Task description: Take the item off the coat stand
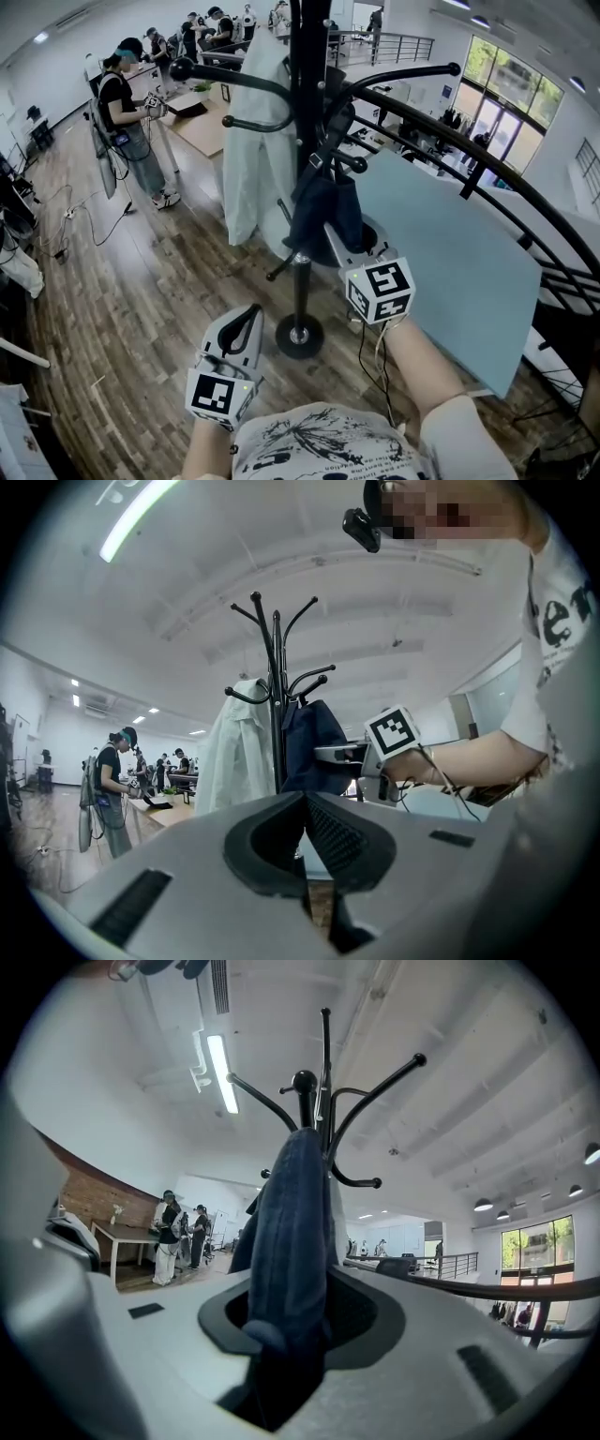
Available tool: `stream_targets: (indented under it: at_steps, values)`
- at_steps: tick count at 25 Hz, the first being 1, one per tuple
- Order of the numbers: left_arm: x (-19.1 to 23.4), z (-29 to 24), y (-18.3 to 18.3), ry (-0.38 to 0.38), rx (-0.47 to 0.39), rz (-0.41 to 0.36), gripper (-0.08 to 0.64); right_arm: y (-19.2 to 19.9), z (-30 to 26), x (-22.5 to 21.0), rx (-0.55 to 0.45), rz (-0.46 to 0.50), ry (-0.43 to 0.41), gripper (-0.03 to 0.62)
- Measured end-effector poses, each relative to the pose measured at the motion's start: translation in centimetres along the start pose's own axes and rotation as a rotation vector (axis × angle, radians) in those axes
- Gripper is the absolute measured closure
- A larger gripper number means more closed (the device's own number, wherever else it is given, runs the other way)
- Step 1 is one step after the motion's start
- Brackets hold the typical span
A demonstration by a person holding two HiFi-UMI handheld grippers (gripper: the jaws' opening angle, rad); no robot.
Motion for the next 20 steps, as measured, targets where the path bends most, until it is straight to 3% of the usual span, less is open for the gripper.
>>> stream_targets:
  at_steps: [5,12,20]
  values:
    - [0.3,-0.5,0.1,0.008,0.004,-0.002,0.555,-0.3,0.1,-0.2,0.007,-0.006,0.02,0.562]
    - [0.8,0.1,0.4,0.011,0.017,0.004,0.555,-2.3,1.6,0.7,-0.032,-0.017,0.028,0.571]
    - [0.5,0.1,1.0,0.051,0.011,0.003,0.555,-4.8,5.3,-0.4,-0.068,0.022,0.126,0.566]
Point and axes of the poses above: the fingertips, and each gripper's own axes: z backward along the fingers, x to its left, y out of its underside, the point moved 3 cm from there along z, backward along the fingers, and after that the axes turned 4 degrees about -y, right-handed, at the moved point
